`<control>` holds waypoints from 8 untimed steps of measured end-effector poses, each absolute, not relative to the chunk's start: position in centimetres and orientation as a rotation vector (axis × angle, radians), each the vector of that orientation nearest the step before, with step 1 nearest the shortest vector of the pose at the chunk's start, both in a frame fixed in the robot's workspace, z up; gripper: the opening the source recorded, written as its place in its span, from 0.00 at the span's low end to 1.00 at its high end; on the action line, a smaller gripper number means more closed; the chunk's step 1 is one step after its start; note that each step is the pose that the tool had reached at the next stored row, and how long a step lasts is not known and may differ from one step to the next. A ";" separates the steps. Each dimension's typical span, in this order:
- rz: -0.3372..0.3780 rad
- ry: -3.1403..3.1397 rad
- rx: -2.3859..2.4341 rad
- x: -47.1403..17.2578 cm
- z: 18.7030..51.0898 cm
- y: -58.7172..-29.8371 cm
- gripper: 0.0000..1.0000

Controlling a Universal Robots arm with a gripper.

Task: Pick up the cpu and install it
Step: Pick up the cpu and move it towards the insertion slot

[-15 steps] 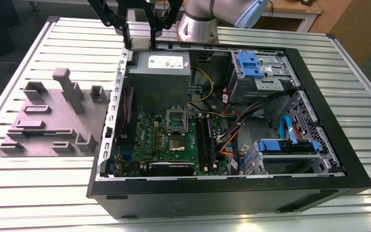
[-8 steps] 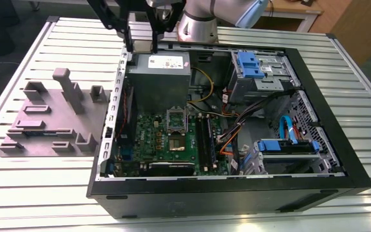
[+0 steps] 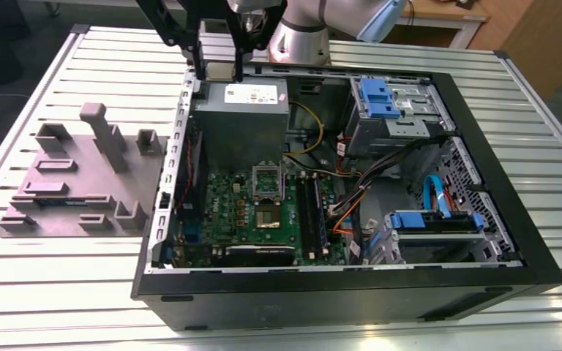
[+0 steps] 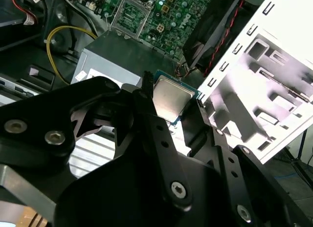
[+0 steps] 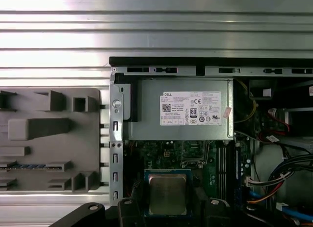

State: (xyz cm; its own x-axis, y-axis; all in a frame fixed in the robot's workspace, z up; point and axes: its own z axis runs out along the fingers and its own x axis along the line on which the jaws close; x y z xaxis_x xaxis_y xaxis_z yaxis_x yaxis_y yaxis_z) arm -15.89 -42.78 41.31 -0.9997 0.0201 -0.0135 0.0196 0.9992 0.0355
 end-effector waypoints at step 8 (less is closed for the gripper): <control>0.055 3.127 0.031 -13.8 41.2 -42.9 0.47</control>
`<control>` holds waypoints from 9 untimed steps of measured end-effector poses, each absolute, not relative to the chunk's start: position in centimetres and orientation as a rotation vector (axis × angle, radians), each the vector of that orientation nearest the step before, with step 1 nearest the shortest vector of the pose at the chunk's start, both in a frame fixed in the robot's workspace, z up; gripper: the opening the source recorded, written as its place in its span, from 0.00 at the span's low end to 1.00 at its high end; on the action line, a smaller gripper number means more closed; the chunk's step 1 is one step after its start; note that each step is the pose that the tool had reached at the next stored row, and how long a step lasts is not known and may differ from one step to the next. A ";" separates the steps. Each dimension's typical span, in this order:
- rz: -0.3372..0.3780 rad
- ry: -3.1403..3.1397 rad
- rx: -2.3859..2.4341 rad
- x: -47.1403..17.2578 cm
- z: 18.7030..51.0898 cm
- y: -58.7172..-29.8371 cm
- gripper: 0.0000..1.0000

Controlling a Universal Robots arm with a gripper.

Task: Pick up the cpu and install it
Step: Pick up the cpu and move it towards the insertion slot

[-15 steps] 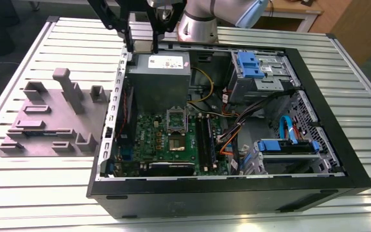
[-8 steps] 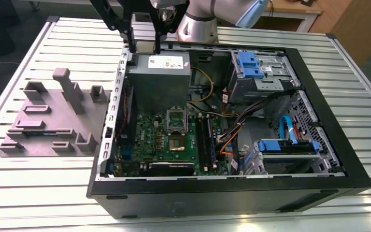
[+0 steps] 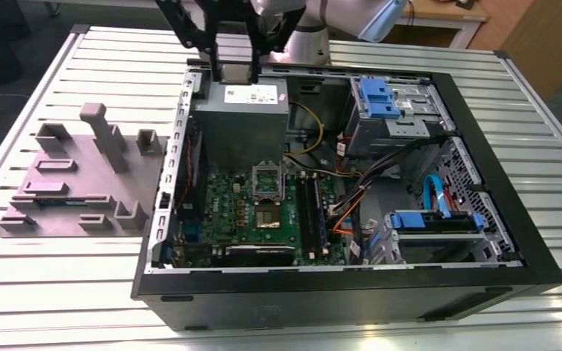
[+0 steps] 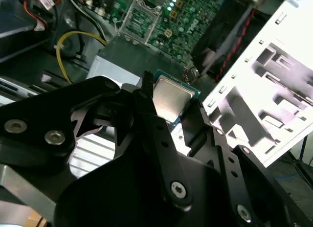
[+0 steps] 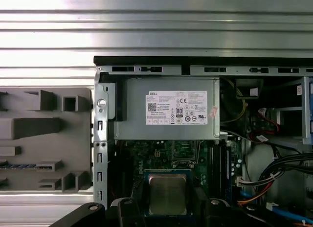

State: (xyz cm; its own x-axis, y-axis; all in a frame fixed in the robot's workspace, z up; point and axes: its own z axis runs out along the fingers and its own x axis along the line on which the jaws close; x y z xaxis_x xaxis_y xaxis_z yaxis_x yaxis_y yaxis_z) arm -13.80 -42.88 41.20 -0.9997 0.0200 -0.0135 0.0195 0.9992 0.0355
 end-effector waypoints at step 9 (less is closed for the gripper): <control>0.055 3.127 0.031 -13.0 40.9 -45.1 0.47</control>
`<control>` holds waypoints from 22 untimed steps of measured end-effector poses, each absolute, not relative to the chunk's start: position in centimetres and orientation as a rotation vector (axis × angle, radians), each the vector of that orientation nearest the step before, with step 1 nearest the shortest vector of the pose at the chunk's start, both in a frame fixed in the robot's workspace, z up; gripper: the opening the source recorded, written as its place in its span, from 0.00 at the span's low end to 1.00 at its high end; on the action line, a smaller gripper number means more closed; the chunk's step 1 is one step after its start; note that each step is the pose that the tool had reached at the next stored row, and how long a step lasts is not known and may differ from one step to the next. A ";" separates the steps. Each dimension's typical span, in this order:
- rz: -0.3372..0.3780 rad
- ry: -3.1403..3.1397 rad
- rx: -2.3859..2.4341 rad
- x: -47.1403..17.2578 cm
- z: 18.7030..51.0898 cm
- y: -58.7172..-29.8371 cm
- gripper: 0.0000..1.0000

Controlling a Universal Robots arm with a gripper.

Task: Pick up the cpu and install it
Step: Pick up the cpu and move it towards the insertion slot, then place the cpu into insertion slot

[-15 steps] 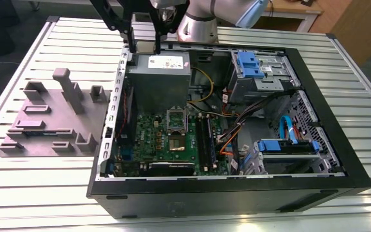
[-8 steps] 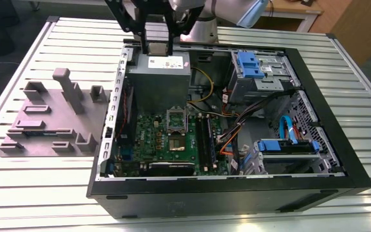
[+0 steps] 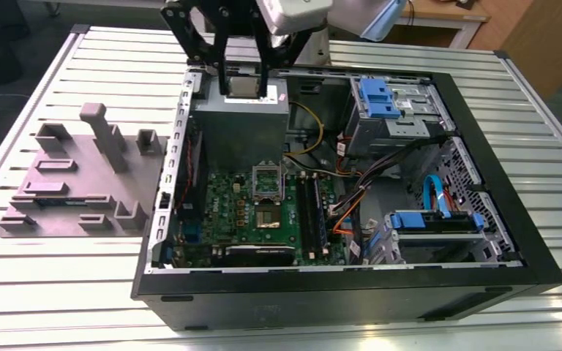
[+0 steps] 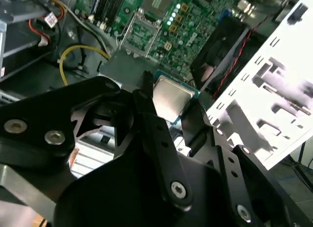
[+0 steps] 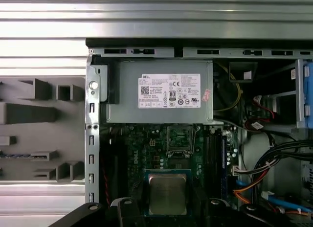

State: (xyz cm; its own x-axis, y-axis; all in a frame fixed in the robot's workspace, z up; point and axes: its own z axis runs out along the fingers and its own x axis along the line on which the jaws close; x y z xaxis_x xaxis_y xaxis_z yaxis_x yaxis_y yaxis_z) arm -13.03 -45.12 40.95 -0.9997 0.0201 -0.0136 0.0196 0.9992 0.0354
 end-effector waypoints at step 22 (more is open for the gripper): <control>0.055 3.127 0.031 -8.3 40.0 -45.5 0.47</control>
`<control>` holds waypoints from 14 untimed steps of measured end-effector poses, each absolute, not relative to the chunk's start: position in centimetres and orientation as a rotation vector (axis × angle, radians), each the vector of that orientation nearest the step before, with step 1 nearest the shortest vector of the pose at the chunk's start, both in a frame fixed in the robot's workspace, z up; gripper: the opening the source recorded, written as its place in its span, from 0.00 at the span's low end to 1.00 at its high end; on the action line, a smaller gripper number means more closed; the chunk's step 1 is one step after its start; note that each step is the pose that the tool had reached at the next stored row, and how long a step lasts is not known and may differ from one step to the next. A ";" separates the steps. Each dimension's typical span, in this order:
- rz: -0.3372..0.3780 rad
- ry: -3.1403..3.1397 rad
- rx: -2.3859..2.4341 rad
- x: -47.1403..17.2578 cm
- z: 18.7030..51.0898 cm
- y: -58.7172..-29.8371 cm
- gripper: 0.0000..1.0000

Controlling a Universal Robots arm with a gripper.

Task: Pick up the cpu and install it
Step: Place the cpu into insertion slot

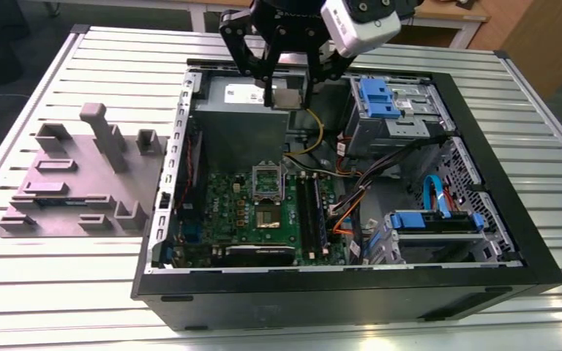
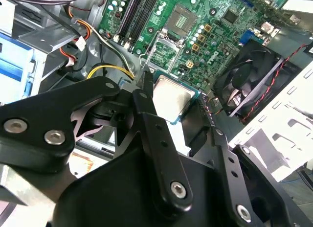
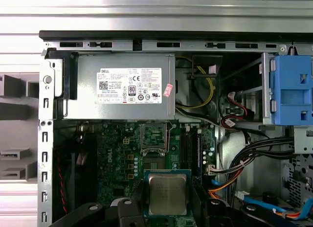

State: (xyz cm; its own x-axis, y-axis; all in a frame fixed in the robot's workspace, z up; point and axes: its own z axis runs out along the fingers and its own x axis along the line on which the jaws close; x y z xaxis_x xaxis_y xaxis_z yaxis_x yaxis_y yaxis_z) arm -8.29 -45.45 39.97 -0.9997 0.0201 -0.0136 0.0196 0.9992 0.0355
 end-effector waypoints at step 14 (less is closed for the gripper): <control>0.055 3.127 0.031 -8.3 39.4 -45.6 0.47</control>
